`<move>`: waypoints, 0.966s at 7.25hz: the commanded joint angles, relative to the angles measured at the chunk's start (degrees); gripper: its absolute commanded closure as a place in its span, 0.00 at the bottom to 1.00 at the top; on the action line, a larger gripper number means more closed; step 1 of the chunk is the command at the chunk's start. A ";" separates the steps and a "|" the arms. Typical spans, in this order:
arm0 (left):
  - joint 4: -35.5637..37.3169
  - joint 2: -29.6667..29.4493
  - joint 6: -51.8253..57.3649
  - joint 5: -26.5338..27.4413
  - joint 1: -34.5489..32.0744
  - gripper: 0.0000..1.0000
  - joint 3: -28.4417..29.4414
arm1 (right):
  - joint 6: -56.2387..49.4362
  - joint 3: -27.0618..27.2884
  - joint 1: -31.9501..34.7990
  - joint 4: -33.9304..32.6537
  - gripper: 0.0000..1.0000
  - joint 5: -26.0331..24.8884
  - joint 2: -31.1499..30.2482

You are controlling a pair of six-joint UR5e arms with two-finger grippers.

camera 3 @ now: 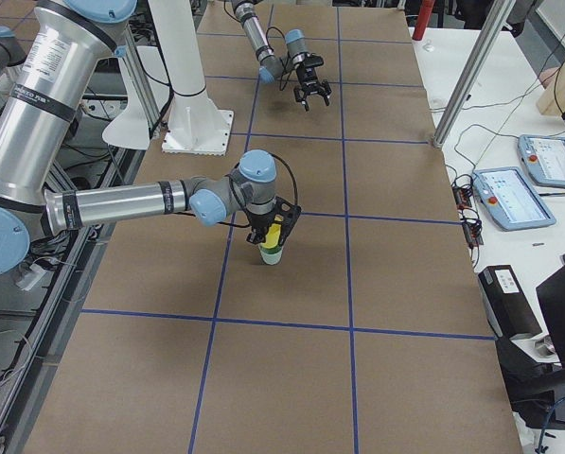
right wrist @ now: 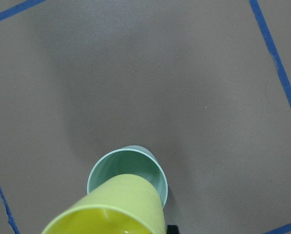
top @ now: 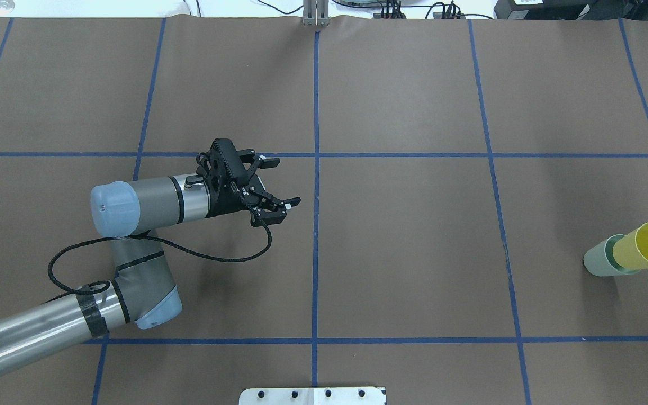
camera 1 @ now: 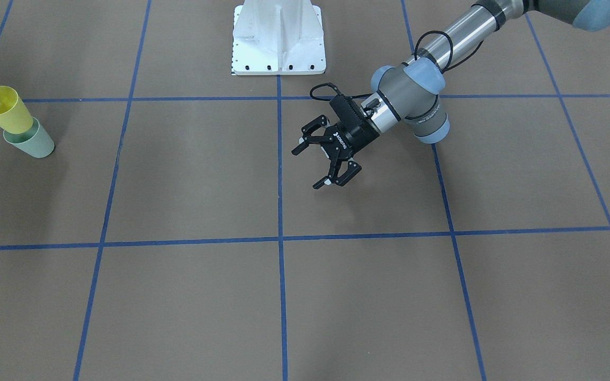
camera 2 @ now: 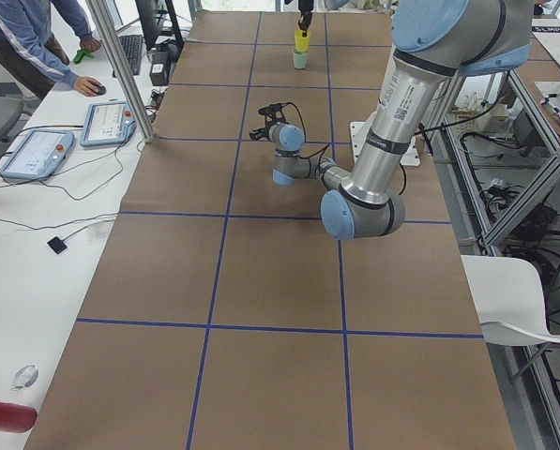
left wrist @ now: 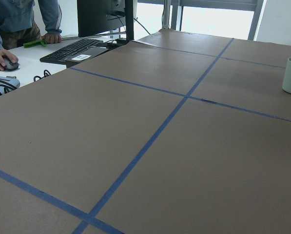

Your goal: Transfer and stack yellow cup on green cup

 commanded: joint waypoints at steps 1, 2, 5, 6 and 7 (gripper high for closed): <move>0.00 0.00 0.23 -0.09 0.00 0.01 0.04 | 0.02 -0.47 0.03 -0.02 1.00 0.04 0.58; 0.00 0.00 0.32 -0.17 0.18 0.01 0.04 | -0.07 -0.73 0.03 -0.02 1.00 0.04 0.58; 0.00 0.00 0.23 -0.18 0.26 0.01 -0.05 | -1.99 -1.87 0.38 0.07 1.00 0.13 0.67; 0.00 0.00 0.23 -0.18 0.27 0.01 -0.14 | -2.00 -1.87 0.38 0.07 1.00 0.21 0.67; 0.00 0.00 0.23 -0.18 0.27 0.01 -0.31 | -2.00 -1.79 0.47 0.07 1.00 0.39 0.67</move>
